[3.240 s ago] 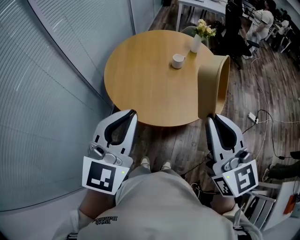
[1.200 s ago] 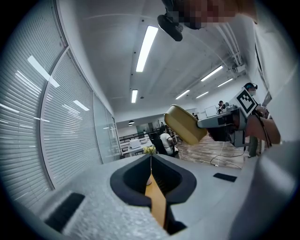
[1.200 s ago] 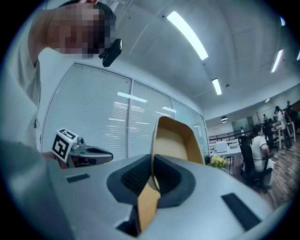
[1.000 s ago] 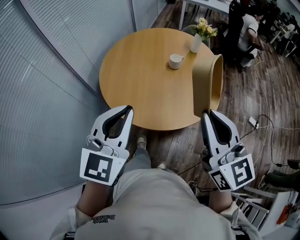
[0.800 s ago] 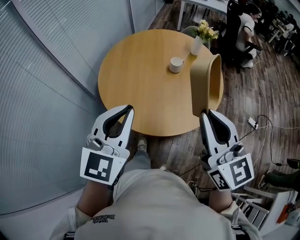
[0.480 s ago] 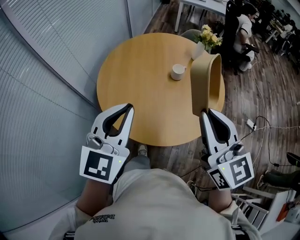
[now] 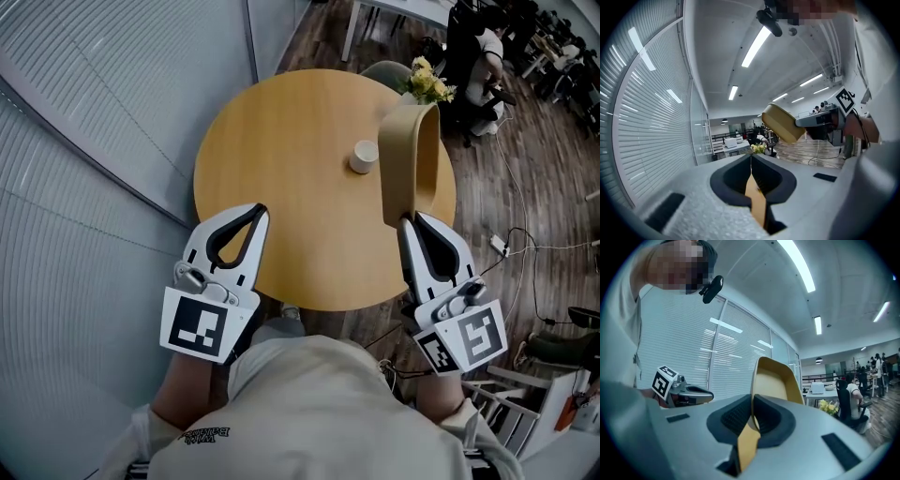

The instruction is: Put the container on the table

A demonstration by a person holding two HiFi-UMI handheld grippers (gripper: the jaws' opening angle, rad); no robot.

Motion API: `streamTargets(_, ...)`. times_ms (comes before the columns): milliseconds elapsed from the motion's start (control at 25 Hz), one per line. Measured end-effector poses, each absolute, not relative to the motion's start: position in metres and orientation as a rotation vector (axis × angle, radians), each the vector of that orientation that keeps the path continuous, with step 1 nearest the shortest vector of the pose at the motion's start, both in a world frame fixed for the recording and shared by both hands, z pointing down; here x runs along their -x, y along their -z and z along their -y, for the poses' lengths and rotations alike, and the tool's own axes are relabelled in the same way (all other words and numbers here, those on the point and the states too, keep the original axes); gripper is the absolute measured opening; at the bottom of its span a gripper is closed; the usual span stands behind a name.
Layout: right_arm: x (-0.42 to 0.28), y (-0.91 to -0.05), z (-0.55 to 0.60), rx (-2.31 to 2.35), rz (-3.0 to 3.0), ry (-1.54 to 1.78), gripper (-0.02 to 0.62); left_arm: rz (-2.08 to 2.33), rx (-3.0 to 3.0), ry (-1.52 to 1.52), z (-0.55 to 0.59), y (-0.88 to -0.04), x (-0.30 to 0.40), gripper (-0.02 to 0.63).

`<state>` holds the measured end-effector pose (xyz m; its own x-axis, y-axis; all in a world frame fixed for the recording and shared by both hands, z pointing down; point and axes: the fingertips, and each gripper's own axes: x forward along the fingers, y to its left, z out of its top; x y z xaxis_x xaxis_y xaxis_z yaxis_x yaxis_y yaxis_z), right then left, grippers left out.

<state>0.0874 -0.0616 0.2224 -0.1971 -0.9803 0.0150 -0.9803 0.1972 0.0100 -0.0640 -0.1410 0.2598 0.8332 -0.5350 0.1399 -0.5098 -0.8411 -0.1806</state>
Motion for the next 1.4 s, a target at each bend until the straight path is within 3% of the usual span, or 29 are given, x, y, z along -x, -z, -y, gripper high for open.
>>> streamTargets(520,-0.071,-0.224,0.103,-1.978,2.374,0.02,0.037,-0.781,2.922,0.266,0.186,-0.271,0.07,0.023)
streamTargets(1400,-0.122,-0.233,0.108,-1.904,2.495,-0.037,0.037,-0.907,2.859,0.375,0.177,-0.274,0.034,0.023)
